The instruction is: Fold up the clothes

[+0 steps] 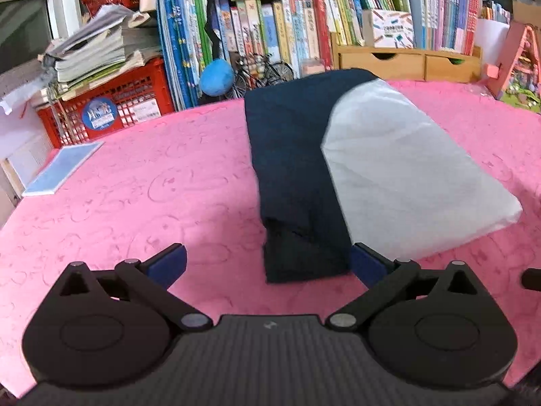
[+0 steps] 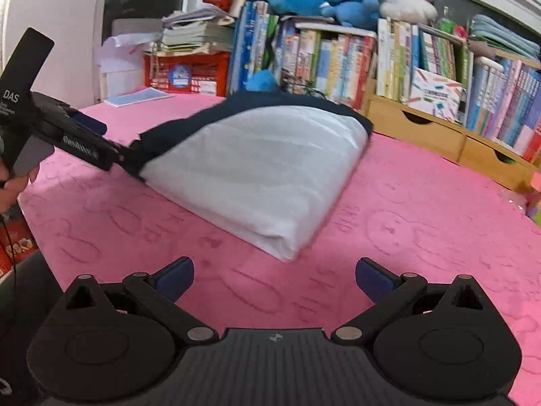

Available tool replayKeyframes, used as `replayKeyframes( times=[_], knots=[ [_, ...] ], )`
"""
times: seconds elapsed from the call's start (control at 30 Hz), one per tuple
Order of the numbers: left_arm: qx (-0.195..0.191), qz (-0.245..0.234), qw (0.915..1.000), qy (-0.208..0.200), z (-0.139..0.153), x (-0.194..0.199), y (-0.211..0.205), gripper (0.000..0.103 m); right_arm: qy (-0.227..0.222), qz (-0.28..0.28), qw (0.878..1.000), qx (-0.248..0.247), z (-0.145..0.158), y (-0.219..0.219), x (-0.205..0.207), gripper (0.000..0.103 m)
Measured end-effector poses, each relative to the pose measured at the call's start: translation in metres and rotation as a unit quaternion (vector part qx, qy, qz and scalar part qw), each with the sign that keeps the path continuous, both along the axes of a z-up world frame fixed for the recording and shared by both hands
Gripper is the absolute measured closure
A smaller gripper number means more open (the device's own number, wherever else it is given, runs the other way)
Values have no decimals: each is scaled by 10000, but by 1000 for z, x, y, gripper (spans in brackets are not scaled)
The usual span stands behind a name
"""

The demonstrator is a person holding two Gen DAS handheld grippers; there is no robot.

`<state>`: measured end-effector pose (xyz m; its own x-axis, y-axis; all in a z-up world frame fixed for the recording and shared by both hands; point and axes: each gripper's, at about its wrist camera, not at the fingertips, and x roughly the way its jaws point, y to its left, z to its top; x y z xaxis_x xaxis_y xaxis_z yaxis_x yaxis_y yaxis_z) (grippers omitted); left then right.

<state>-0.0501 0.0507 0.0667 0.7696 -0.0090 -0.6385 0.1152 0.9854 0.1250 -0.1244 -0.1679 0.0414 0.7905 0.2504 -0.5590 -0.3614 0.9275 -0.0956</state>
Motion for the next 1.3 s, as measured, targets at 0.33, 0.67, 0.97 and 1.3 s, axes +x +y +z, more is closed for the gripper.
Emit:
replayKeyframes(
  times=[0.33,0.67,0.97,1.3],
  knots=[
    [-56,-355,9989,302,-17,-9,-26,0,-125,32,9999,-16,-2,18,5,0],
    [-517,-424,9972,337,-29,4,-18,0,-49,-76,9992,388,-19,12,22,0],
    [-572,-469,9970,208,-30,7,-19,0,161,-52,9986,492,-20,13,27,0],
    [-587,-417,9973,124,-32,7,-20,0,237,-121,9980,573,-21,11,29,0]
  ],
)
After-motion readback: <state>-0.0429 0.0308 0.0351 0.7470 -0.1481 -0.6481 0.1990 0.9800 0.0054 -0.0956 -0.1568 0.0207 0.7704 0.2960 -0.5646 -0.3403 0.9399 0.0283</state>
